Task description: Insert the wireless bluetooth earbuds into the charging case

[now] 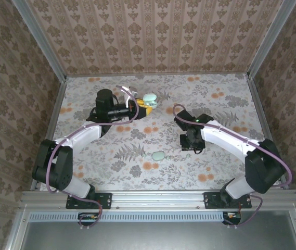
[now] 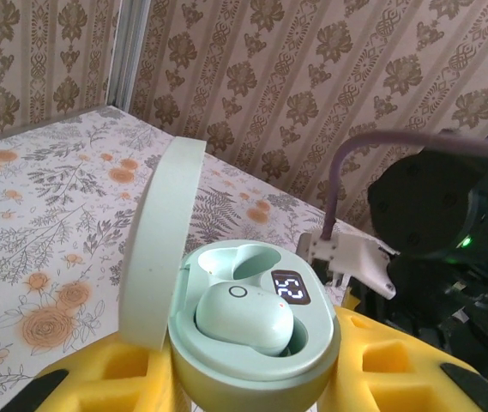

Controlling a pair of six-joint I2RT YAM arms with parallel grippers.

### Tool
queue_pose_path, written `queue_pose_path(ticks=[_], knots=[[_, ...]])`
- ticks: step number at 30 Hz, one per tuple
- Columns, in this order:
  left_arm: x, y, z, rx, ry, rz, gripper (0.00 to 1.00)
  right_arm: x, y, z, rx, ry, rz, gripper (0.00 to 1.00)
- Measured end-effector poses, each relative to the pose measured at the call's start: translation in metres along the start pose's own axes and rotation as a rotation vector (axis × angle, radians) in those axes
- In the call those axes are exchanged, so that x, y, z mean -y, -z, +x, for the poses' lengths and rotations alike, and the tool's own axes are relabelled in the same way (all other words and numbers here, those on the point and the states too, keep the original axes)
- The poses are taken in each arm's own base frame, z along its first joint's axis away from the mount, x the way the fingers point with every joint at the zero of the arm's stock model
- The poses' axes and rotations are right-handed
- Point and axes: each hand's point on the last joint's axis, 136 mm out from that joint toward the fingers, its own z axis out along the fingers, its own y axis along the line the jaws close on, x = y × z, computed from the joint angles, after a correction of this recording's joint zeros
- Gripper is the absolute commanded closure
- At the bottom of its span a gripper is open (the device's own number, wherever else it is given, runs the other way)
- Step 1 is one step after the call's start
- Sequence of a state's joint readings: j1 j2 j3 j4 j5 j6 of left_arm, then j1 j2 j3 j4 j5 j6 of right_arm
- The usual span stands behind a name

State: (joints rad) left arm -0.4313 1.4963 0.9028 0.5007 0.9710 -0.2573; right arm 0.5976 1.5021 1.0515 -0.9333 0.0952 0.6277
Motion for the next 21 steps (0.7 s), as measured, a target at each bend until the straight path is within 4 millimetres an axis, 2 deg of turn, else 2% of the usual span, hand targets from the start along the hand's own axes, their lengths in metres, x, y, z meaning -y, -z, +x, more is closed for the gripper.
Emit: queue_pose_path(ticks=[21], knots=[[0.003,0.002,-0.001,-0.003,-0.014,-0.004,0.83,-0.001,-0.038,0.007,-0.046,0.015,0.04,0.72]])
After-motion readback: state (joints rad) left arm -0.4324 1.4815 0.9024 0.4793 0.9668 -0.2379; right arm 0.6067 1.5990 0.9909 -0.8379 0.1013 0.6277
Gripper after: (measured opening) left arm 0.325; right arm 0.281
